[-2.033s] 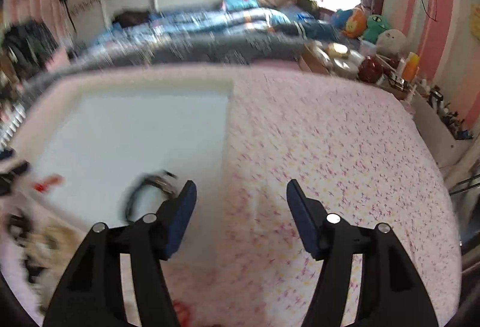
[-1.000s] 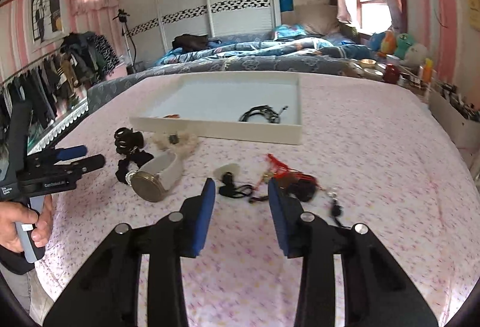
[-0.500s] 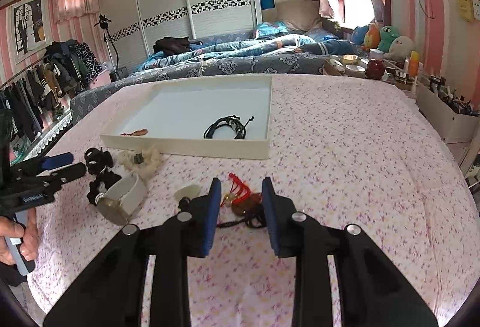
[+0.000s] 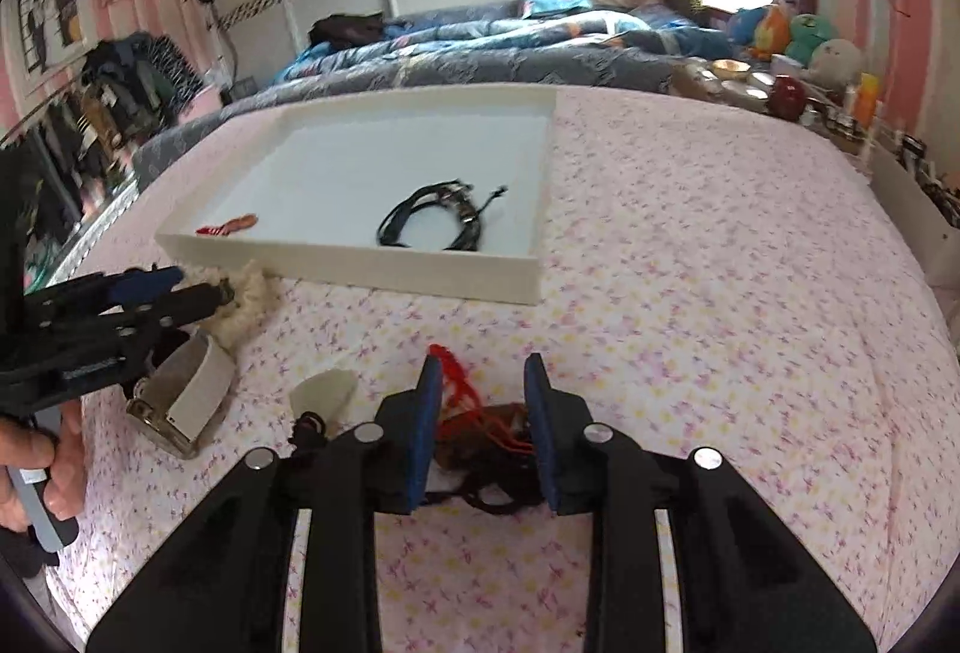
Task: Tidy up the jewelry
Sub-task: 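Grasp the cream lace scrunchie with the left tool while the right tool grasps the red cord pendant, then carry both items into the white tray and open both tools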
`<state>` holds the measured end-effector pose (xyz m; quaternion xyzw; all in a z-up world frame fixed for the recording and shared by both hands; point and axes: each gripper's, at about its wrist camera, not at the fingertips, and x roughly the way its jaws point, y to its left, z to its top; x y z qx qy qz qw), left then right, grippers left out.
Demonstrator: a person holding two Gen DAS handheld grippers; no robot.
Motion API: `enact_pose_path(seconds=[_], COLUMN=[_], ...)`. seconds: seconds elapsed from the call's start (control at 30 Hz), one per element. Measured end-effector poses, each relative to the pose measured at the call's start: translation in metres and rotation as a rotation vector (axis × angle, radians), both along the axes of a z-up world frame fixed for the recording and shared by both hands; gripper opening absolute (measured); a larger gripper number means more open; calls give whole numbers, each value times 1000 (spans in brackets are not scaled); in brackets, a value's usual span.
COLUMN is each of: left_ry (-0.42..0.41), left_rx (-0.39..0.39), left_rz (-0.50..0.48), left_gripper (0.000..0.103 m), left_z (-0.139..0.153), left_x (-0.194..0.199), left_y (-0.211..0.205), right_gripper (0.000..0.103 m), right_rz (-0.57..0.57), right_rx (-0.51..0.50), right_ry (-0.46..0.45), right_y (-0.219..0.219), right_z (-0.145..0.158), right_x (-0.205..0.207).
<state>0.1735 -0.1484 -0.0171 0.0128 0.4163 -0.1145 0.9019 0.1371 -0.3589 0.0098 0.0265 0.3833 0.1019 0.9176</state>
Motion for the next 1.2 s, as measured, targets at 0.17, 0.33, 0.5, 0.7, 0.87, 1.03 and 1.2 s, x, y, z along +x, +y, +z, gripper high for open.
enact_pose_path(seconds=[0.17,0.33,0.5,0.7,0.87,1.03,1.2], left_ry=[13,9,-33,-109,-131,-132,-125], left_rx=[4,-35,-62,-78,-82,-79,-86], left_rz=[-10,-7,-38,-79,-58,-18,19], left_gripper=[27,11,10,10,10,10,10], left_z=[-6,-2,17,54,67,70,72], left_x=[7,10,3,-9,-2,10,27], left_y=[-3,3,3,6,22,41,60], right_gripper=[28,4,4,4,4,4,4], right_rz=[60,52,42,54,64,57,41], right_rx=[-19,-24,29,92,155,174,195], right_ry=[46,60,-6,-68,-100,-129,-155], right_y=[17,24,17,8,1,-2,1], right_z=[-8,-15,10,44,60,74,83], right_x=[18,25,16,8,11,15,29])
